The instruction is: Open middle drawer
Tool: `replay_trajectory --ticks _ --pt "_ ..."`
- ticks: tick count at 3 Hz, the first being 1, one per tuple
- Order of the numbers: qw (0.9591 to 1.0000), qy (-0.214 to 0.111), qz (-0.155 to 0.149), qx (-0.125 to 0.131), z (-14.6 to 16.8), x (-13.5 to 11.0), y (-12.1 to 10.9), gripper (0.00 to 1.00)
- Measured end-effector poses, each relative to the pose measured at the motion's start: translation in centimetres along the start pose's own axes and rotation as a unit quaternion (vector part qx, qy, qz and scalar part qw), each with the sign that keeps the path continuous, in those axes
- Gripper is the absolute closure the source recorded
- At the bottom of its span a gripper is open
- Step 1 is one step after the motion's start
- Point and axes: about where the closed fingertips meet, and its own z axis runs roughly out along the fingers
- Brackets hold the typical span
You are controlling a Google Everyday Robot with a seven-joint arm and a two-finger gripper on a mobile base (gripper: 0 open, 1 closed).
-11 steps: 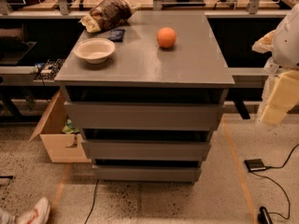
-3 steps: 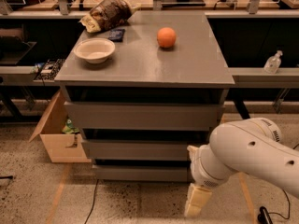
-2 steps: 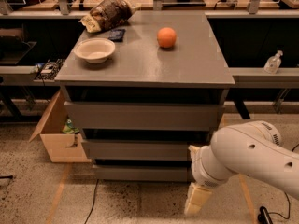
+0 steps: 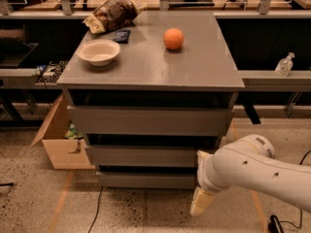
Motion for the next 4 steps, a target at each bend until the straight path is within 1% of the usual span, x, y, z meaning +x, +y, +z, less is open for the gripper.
replay_trajectory --ticks 1,2,3,4 --pt "0.9996 0.004 -0.014 0.026 6.7 -0.2 -4.2 0.0" --pt "0.9996 0.004 -0.014 0.026 6.7 -0.2 -4.2 0.0" --pt "0.9994 0.002 -0.02 0.029 8.5 0.4 -4.6 0.0" --pt "0.9988 -0.002 -0.029 0.04 11.1 1.1 -5.9 0.0"
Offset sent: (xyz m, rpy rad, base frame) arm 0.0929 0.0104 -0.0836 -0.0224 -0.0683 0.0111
